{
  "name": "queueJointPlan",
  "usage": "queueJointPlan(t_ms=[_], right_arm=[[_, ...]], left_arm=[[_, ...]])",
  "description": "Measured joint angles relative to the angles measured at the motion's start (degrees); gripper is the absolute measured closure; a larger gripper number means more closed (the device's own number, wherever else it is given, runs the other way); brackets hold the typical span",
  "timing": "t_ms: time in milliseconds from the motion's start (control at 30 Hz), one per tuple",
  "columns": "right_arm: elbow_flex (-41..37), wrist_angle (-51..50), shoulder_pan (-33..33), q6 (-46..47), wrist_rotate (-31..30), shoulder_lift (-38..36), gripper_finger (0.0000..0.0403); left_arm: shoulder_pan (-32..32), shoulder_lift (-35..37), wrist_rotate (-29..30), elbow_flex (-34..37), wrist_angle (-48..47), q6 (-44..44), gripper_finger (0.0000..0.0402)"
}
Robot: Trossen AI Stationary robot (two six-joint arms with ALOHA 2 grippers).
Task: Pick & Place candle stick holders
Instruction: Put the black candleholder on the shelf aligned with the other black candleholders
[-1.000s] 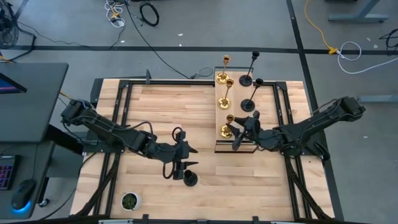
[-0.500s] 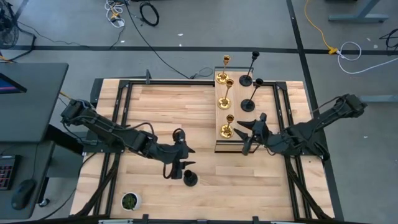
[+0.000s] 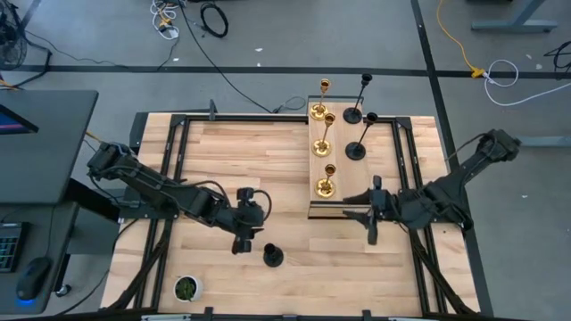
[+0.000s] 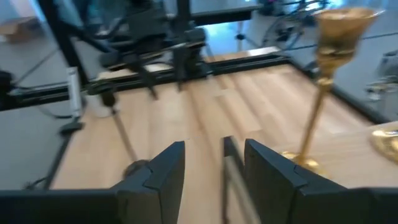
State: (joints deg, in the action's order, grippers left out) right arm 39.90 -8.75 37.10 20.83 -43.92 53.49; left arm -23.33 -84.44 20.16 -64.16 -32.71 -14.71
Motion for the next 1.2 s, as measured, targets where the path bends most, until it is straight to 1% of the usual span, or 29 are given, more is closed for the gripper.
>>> queueJointPlan(t_ms=[67, 233, 333, 433, 533, 667, 733, 867, 1033, 1200], right_arm=[[0.0, 0.01, 1.04, 1.38, 1.42, 0.0, 0.0236], [0.0, 0.07, 3.48, 4.41, 5.92, 0.0, 0.0236], [0.0, 0.15, 5.02, 5.36, 9.98, 0.2, 0.0237], [0.0, 0.43, 6.44, 5.97, 12.37, 0.57, 0.0236], [0.09, 1.3, 7.65, 7.65, 14.05, 0.83, 0.0237], [0.09, 3.84, 9.11, 7.79, 14.4, 1.12, 0.0237], [0.09, 6.16, 9.84, 7.27, 14.41, 1.48, 0.0236], [0.09, 7.4, 11.45, 6.65, 14.42, 2.5, 0.0237], [0.09, 7.9, 12.7, 6.58, 14.41, 4.87, 0.0237], [0.09, 7.87, 12.81, 7.15, 14.41, 6.71, 0.0237]], left_arm=[[0.0, 0.0, -0.9, 0.0, -1.18, -1.75, 0.0207], [-1.64, 0.0, -7.57, 0.0, 2.67, -4.25, 0.0207], [-4.04, -0.31, -7.77, -0.02, 4.0, -4.19, 0.0207], [-6.5, -1.48, -6.02, -0.02, 4.13, -4.43, 0.0207], [-8.37, -3.85, -1.56, -0.02, 5.59, -6.09, 0.0207], [-9.37, -7.53, 3.6, -0.02, 8.47, -8.7, 0.0207], [-9.44, -9.25, 4.34, -0.02, 9.93, -9.18, 0.0207], [-9.68, -12.28, 4.88, -0.02, 14.63, -9.93, 0.0207], [-10.51, -15.03, 8.37, -0.02, 19.15, -9.8, 0.0207], [-11.08, -15.8, 11.25, -0.02, 19.43, -10.53, 0.021]])
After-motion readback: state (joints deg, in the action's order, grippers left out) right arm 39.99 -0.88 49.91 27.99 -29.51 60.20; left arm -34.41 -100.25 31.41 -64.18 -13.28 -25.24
